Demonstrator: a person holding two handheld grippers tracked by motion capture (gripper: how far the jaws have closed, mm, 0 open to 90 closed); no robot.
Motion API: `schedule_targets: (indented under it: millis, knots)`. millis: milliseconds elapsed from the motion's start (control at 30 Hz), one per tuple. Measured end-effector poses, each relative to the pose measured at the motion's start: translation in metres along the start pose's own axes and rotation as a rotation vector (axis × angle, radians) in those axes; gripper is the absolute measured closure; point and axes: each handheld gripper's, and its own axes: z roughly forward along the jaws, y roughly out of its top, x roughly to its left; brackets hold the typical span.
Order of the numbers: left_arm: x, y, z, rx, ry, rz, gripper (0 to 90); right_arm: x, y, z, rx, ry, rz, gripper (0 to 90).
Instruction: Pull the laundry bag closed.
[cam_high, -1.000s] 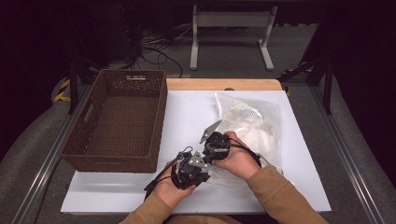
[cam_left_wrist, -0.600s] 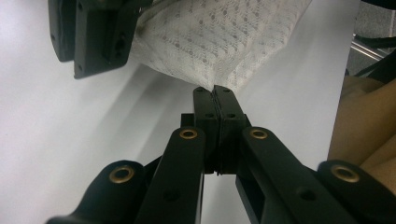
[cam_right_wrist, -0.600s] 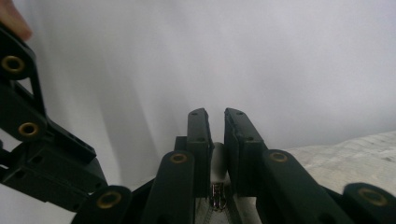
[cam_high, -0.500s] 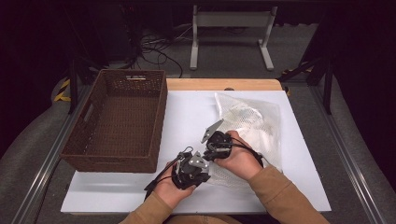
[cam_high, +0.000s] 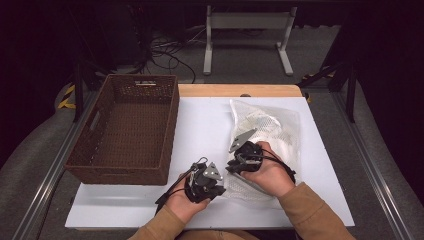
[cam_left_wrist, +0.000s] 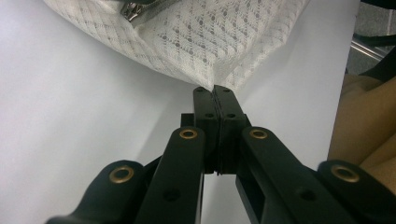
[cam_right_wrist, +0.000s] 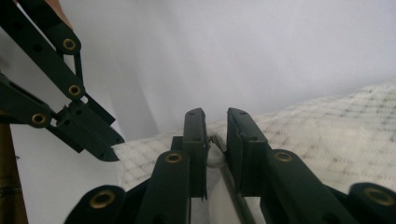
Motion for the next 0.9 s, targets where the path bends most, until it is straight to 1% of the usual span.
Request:
schedule_targets:
  millis: [100,233,367,433,500,633,767,900]
  knots:
    - [0.000,0.000,0.000,0.001,0.001,0.000,89.9,-0.001,-0.006,-0.009,-0.032,-0.005,0.017,73.5]
    - [0.000,0.000,0.000,0.006,0.000,0.001,89.8,0.001,-0.008,-0.019,-0.051,-0.011,0.038,74.7]
    - [0.000,0.000,0.000,0.002,0.003,0.000,89.9,0.003,-0.012,-0.026,-0.049,0.009,0.076,78.8]
    - [0.000,0.000,0.000,0.006,0.001,0.002,89.9,0.005,-0.015,-0.028,-0.044,0.028,0.103,79.8]
    - [0.000,0.000,0.000,0.005,0.001,0.002,89.9,0.005,-0.017,-0.028,-0.034,0.028,0.116,80.7]
    - [0.000,0.000,0.000,0.009,0.005,0.002,89.8,0.005,-0.021,-0.025,-0.012,0.044,0.160,80.6]
    - [0.000,0.000,0.000,0.004,0.006,0.006,89.8,0.003,-0.024,-0.021,0.006,0.058,0.185,79.0]
    - [0.000,0.000,0.000,0.008,0.009,0.012,89.8,0.001,-0.025,-0.016,0.012,0.068,0.206,78.1]
